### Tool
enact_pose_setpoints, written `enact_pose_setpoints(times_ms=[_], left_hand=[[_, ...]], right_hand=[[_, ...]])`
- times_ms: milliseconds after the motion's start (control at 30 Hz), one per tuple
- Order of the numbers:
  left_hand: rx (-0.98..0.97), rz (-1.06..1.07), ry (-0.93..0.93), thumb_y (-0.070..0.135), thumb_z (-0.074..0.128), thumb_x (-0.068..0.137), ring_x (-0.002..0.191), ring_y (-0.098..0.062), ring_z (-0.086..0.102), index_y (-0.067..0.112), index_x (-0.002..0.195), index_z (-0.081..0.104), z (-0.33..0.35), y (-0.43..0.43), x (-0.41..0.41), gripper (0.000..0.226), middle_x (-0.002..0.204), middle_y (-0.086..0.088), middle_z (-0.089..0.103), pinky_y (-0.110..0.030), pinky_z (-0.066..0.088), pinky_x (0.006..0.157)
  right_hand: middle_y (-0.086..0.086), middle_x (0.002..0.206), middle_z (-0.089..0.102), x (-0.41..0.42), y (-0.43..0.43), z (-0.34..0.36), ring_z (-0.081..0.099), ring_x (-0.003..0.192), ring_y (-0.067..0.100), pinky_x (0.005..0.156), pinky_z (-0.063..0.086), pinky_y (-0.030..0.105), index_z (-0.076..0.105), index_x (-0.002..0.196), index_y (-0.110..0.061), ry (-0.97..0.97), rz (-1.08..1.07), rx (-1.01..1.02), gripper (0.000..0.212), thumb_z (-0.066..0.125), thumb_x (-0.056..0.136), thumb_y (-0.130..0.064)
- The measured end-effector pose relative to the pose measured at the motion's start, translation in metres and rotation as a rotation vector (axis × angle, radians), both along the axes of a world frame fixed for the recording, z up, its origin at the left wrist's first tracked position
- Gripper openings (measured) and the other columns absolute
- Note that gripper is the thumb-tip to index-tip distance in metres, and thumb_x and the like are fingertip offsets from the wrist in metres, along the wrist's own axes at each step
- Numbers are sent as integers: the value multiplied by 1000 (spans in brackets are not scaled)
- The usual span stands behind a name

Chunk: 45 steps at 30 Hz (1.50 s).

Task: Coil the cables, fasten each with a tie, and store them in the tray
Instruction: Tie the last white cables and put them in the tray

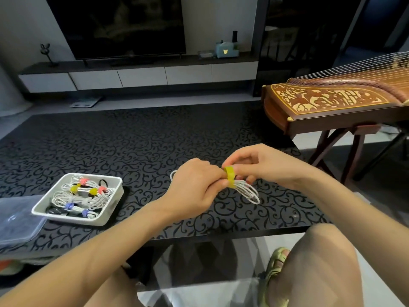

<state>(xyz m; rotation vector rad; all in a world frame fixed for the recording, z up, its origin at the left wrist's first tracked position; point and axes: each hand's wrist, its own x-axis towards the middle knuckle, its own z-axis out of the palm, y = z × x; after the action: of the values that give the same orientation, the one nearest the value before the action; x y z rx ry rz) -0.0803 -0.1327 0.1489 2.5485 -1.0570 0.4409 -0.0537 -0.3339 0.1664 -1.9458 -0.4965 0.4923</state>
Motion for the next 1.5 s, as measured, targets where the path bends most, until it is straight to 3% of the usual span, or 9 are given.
enact_pose_setpoints(times_ms=[300, 433, 600, 767, 1033, 1167, 1267, 1367, 1500], left_hand=[[-102, 47, 41, 26, 49, 90, 56, -16, 46, 14, 74, 65, -10, 0, -16, 26, 59, 5, 53, -30, 32, 57], [-215, 194, 283, 30, 50, 95, 56, -8, 45, 26, 68, 61, -16, 2, -15, 30, 54, 9, 50, -27, 27, 54], [-605, 228, 898, 19, 54, 95, 44, -1, 37, 24, 59, 61, -10, 1, -8, 36, 45, 14, 43, -17, 31, 47], [-832, 215, 1282, 12, 49, 93, 45, -7, 29, 13, 64, 56, -1, 4, 1, 30, 51, 5, 35, -20, 24, 44], [-956, 134, 1303, 12, 46, 95, 44, -5, 30, 8, 76, 55, 5, 2, 4, 22, 51, 6, 35, -21, 27, 52], [-944, 89, 985, 20, 47, 98, 49, -5, 35, 12, 72, 56, 10, 6, 6, 28, 55, 5, 39, -17, 30, 50], [-843, 61, 755, 20, 48, 99, 52, -3, 35, 13, 79, 59, 14, 7, 4, 24, 59, 9, 41, -14, 32, 50], [-635, -26, 460, 22, 51, 95, 58, -4, 39, 10, 87, 64, 20, 6, -1, 20, 64, 4, 48, -19, 32, 56], [-453, -94, 136, 27, 51, 93, 66, -7, 47, 7, 87, 66, 29, 5, -8, 26, 71, 5, 56, -19, 33, 66]], right_hand=[[5, 60, 66, -13, 33, -2, 57, 57, 13, 66, 51, 37, 67, 67, 0, -257, -377, -87, 24, 58, 87, -10], [2, 61, 67, -27, 38, 0, 61, 59, 17, 66, 51, 39, 69, 63, -10, -391, -408, -49, 21, 62, 83, -12], [-8, 68, 66, -43, 41, -12, 59, 67, 7, 107, 37, 35, 70, 69, -17, -759, -352, -115, 20, 61, 87, -19], [-4, 86, 72, -42, 33, -36, 65, 89, 11, 112, 27, 47, 74, 79, -12, -1242, -204, -138, 16, 58, 84, -13], [0, 128, 62, -36, 12, -48, 54, 123, 30, 109, 20, 64, 72, 110, -11, -1698, -138, -528, 25, 62, 88, -18], [-1, 129, 61, -55, -3, -40, 52, 124, 23, 110, 22, 59, 66, 116, -15, -1390, -503, -123, 30, 53, 90, -20], [-2, 87, 71, -56, -3, -36, 64, 86, 15, 81, 50, 35, 70, 89, -21, -561, -816, 395, 23, 51, 95, -32], [14, 62, 62, -42, 6, -32, 57, 53, 21, 51, 49, 30, 69, 69, -6, 347, -601, 511, 58, 46, 83, -57], [10, 50, 54, -30, 18, -31, 46, 41, 16, 40, 36, 21, 66, 60, -5, 712, -131, 621, 64, 49, 75, -64]])
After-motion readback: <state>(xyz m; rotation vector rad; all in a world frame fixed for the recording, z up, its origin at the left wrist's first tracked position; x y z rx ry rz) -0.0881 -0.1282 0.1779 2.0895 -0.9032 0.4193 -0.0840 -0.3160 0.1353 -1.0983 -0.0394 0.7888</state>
